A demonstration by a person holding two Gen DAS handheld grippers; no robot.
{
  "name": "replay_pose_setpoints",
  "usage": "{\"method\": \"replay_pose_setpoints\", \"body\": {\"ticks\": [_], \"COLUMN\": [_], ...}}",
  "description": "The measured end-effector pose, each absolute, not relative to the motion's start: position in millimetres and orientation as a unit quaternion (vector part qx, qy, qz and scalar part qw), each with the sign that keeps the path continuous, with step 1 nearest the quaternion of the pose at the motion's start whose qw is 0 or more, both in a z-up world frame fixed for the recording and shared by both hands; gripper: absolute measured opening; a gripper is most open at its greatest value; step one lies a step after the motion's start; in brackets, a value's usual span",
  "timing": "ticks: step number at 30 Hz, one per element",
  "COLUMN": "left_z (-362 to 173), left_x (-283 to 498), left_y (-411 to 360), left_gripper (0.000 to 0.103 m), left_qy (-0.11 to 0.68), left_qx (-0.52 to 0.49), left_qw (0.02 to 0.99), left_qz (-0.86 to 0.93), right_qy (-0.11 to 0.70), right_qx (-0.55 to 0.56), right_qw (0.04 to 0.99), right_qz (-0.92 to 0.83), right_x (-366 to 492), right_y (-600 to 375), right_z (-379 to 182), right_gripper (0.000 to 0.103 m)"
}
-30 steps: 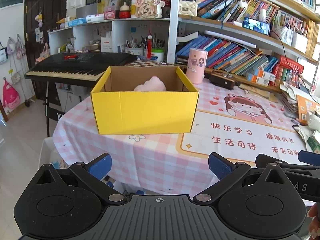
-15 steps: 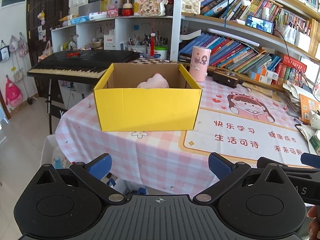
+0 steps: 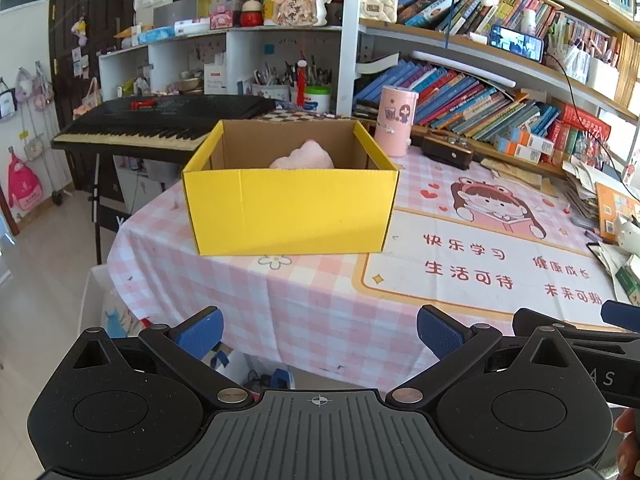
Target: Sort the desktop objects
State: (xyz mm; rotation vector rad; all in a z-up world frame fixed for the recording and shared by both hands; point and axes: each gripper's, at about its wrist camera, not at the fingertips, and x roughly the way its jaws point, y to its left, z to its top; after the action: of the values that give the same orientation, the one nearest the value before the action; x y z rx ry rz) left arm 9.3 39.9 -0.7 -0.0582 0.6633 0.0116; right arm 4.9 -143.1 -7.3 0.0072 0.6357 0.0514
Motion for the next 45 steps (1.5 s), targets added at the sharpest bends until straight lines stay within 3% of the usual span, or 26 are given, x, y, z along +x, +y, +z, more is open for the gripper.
{"method": "replay_pose_setpoints", "body": {"ticks": [45], "left_z": [-7], "left_x": [25], "left_y": [20], "left_gripper": [0.103], "left_qy": [0.34], "left_qx": [-0.003], "left_qw": [0.939], "left_qz": [-0.055], "right_qy": [0.329], "right_qx": [0.031], "right_qw": [0.943], "right_qz": [-0.033], "right_x": [3], "right_y": [-166], "right_z": [-13], "right_gripper": [0.103]}}
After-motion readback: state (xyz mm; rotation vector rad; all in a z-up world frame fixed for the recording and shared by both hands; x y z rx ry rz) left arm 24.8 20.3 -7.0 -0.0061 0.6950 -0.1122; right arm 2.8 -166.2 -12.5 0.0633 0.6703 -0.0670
